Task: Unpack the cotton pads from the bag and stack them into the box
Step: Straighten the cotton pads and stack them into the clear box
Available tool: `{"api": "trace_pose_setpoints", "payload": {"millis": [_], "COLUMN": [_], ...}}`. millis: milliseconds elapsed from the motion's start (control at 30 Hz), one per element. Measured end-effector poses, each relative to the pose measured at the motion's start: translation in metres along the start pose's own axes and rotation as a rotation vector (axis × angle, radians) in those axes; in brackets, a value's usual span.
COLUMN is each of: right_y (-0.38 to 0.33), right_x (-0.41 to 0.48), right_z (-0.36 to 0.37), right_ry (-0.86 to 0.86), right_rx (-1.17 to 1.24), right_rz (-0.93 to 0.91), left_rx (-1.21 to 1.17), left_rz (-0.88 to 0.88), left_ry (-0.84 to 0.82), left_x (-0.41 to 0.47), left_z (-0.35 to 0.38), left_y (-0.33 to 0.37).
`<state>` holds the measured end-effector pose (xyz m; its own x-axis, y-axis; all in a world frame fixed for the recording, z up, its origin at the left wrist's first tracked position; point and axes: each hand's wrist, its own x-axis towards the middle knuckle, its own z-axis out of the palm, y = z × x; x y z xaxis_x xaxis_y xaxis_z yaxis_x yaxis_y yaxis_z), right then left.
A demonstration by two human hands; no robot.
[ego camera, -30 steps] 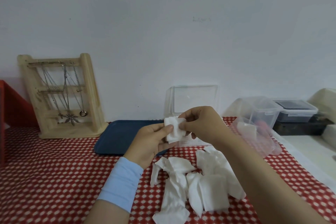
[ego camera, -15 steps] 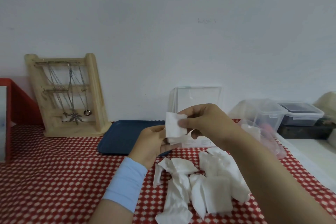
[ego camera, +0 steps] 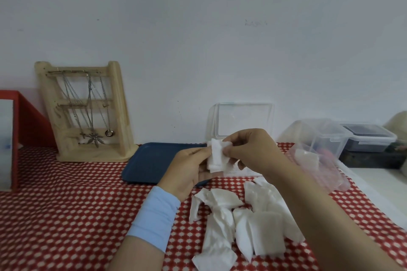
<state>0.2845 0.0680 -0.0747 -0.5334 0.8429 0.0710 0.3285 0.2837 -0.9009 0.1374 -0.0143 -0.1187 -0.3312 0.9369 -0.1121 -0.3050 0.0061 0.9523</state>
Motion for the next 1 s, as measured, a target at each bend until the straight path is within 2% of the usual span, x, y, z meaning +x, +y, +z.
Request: {"api": "trace_pose_setpoints", "payload": {"millis": [100, 200, 300, 333, 367, 467, 533, 800, 933, 1000], "right_y": [0.003, 0.009, 0.02, 0.022, 0.024, 0.026, 0.028, 0.03, 0.02, 0.016], "right_x": [0.002, 0.006, 0.013, 0.013, 0.013, 0.007, 0.005, 0.012, 0.013, 0.01], "right_z": [0.002, 0.004, 0.006, 0.007, 0.006, 0.009, 0.014, -0.001, -0.023, -0.028], "right_ry": [0.018, 0.053, 0.121, 0.085, -0.01, -0.489, -0.637, -0.416, -0.273, -0.267], "right_rx": [-0.034, -0.096, -0.298, -0.344, -0.391, -0.606, -0.716, -0.697, -0.348, -0.111], "right_rz": [-0.014, -0.04, -0.104, -0.124, -0.135, -0.128, -0.111, -0.097, -0.11, -0.082], "left_rx": [0.022, 0.166, 0.191, 0.159, 0.122, 0.05, 0.014, -0.1, -0.043, -0.04], "left_rz": [-0.033, 0.004, 0.016, 0.021, 0.026, 0.036, 0.026, -0.013, 0.003, 0.01], "left_ry": [-0.026, -0.013, 0.099, 0.129, 0.147, 0.153, 0.136, 0.109, 0.111, 0.102], "left_x": [0.0, 0.002, 0.007, 0.007, 0.008, 0.007, 0.008, 0.006, 0.006, 0.006], "left_z": [-0.001, -0.006, -0.02, -0.025, -0.031, -0.042, -0.044, -0.034, -0.026, -0.022], "left_y": [0.001, -0.001, -0.001, 0.001, 0.003, 0.005, 0.005, 0.005, 0.002, -0.001]}}
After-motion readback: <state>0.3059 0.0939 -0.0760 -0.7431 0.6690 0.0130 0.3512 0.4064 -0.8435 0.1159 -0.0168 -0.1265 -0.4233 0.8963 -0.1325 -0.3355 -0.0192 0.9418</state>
